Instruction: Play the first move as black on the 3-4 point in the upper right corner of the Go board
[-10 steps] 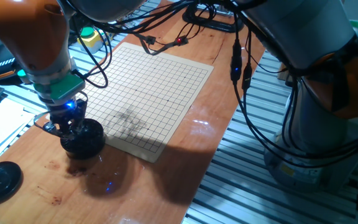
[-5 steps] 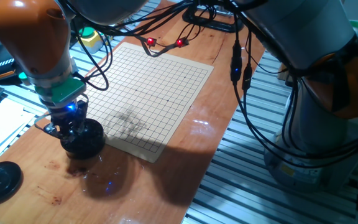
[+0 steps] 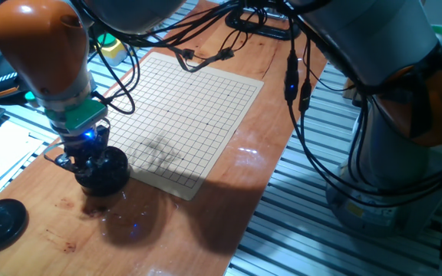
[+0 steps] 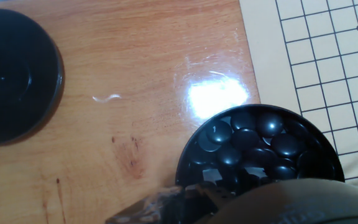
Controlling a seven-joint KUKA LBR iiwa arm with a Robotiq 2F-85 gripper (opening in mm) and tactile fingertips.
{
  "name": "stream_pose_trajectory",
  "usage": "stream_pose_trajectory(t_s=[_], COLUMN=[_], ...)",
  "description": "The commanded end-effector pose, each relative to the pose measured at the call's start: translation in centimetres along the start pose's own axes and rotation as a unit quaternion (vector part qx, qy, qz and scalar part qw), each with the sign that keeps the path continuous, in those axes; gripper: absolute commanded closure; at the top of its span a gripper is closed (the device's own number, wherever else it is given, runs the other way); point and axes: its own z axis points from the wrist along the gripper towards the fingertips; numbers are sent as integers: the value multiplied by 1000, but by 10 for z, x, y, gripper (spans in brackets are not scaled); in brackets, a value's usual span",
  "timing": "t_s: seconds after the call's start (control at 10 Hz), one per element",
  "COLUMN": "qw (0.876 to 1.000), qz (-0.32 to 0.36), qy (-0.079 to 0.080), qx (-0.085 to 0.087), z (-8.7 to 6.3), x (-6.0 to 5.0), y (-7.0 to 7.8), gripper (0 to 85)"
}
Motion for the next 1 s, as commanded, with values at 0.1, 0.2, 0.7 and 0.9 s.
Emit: stream_pose_trajectory(t_s=[0.1, 0.2, 0.7, 0.9], qw=[1000, 1000, 1000, 1000], qz=[2, 2, 2, 3], qy=[-2, -2, -3, -3], qx=[1, 1, 0, 0], z=[1, 2, 5, 6], x=[0, 0, 1, 1], y=[0, 0, 0, 0], gripper=[547, 543, 547, 547])
